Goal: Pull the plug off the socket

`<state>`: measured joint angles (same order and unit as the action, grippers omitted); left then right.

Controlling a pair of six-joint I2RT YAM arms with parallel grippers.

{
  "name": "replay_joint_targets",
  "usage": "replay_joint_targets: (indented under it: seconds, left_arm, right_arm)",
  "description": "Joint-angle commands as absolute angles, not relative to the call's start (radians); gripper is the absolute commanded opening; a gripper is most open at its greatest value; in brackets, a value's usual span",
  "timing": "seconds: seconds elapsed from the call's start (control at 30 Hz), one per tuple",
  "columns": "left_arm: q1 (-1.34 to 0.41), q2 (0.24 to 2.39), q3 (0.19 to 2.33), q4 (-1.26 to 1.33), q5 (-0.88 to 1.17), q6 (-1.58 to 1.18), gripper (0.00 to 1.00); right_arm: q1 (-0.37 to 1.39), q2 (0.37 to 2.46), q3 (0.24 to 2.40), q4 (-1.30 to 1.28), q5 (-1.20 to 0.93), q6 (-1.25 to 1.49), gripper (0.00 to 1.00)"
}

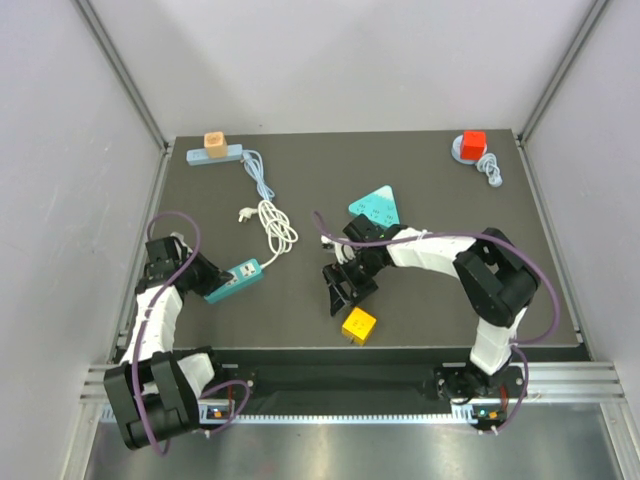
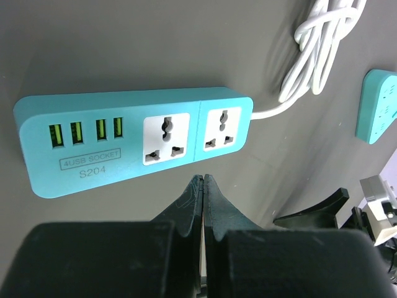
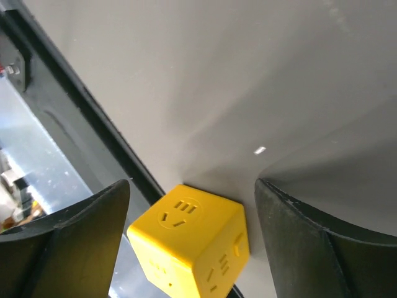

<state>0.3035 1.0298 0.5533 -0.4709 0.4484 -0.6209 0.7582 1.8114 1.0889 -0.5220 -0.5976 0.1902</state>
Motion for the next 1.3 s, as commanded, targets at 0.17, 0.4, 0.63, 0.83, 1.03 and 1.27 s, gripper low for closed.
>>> replay_joint_targets:
  seconds: [0.17, 0.4, 0.63, 0.83, 1.03, 1.27]
  left_arm:
    - [0.298, 0.991, 0.572, -0.443, 0.486, -0.603, 0.00]
    - [0.298, 0.925, 0.682, -0.537, 0.485, -0.581, 0.00]
    - [0.220, 0.792, 0.669, -0.569, 0.453, -0.705, 0.02]
    - [-0.057, 0.805, 0.742, -0.509, 0.260, -0.833, 0.25]
    - [-0.199, 1.006, 0.952, -0.535, 0.143, -0.793, 0.53]
    - [-0.215, 1.166, 1.129, -0.491, 0.011, -0.701, 0.73]
  right_arm:
    - [0.750, 1.769, 1.230, -0.590, -0.396, 0.150, 0.88]
    - [0.752, 1.726, 1.371, -0.643, -0.281, 0.176, 0.90]
    - [0.752, 1.599, 1.316, -0.624, -0.144, 0.222, 0.90]
    - [0.753, 1.467, 1.206, -0.554, -0.190, 0.262, 0.89]
    - [0.752, 1.422, 1.183, -0.482, -0.195, 0.298, 0.89]
    - [0.747, 1.462, 1.190, -0.379, -0.209, 0.318, 0.89]
